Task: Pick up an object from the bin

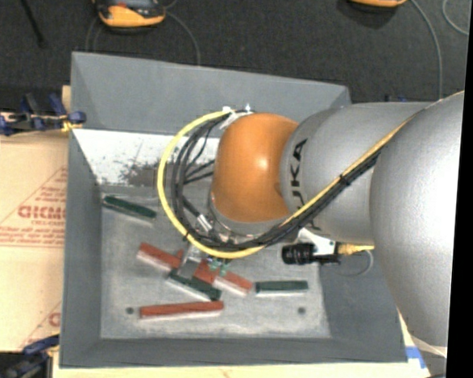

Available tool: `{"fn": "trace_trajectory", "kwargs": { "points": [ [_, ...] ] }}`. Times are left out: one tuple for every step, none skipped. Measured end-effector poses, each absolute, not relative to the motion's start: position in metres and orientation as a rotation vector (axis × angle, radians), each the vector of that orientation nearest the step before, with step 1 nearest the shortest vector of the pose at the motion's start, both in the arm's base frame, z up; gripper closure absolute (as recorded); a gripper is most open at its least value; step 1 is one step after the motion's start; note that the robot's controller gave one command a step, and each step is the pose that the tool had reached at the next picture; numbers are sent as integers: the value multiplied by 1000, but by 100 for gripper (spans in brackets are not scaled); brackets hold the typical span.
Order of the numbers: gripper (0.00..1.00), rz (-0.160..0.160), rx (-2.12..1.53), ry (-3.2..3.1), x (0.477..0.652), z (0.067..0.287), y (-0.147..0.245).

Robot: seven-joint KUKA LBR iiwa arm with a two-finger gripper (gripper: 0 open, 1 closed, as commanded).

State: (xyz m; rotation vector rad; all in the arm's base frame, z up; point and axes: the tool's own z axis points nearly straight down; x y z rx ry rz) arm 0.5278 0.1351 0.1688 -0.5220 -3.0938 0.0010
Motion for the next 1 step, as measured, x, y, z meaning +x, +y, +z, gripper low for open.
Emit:
{"fn": "trace_trajectory", "kwargs": {
  "points": [
    [100, 1, -523, -3095, 527, 184, 132]
  ]
}}
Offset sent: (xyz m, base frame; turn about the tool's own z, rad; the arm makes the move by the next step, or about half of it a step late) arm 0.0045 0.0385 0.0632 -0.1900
